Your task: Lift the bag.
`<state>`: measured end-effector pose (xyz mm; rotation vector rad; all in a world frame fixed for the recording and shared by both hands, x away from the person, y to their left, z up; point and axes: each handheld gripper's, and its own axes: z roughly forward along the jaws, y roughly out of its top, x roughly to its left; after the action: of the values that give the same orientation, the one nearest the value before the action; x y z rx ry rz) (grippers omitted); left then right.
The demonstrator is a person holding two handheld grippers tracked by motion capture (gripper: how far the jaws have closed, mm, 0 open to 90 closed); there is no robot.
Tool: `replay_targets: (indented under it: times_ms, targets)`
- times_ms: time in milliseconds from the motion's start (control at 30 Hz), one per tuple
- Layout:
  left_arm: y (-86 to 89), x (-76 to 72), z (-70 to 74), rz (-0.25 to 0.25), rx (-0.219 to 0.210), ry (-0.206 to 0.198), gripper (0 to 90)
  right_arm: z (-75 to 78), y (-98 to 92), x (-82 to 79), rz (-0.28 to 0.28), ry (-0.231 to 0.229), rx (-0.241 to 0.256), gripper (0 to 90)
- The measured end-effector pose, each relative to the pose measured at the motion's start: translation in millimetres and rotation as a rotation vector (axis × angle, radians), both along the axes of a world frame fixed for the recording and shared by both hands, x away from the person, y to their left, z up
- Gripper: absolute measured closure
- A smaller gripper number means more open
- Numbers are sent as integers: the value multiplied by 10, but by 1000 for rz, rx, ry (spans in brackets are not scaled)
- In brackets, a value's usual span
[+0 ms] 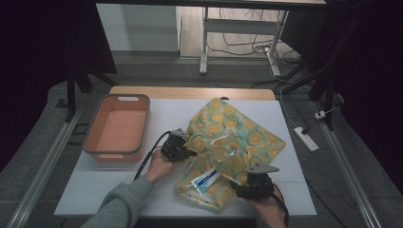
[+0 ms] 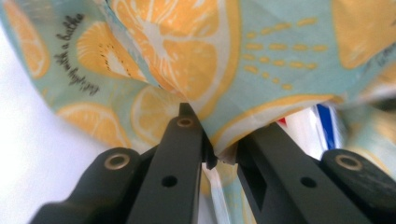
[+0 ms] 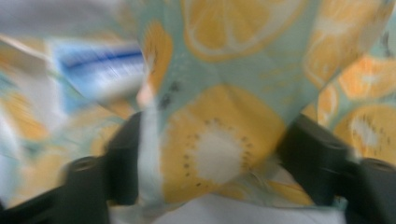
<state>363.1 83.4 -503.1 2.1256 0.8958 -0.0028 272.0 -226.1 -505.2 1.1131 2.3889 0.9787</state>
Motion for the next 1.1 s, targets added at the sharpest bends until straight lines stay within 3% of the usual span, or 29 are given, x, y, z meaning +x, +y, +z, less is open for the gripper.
replay_targets:
  times_ms: [133,200,300,433,533,667,767,967,1100]
  targets:
    - [188,-158,63,-28,30,11,875,-93,-29,-17,61,88,11,818]
    - [294,-242,117,-49,30,19,876,-36,-19,-45,93,82,24,870]
    - [462,-348,230,-68,-16,24,876,176,-5,-118,136,12,56,883]
    - [737,-492,468,-86,-142,18,878,596,-68,-223,176,-131,118,886]
    - [886,-608,638,-98,-184,-8,879,880,-117,-244,191,-205,147,887]
    - [1010,-670,786,-92,-219,-36,879,1178,-172,-175,176,-287,166,888]
    - [1126,-654,934,-87,-281,-53,880,1348,-227,-61,164,-323,212,889]
    - [1291,-679,1329,-71,-349,-151,880,1755,-340,116,140,-394,300,890]
    - [1347,-663,1671,-50,-376,-239,880,2048,-375,250,109,-464,306,890]
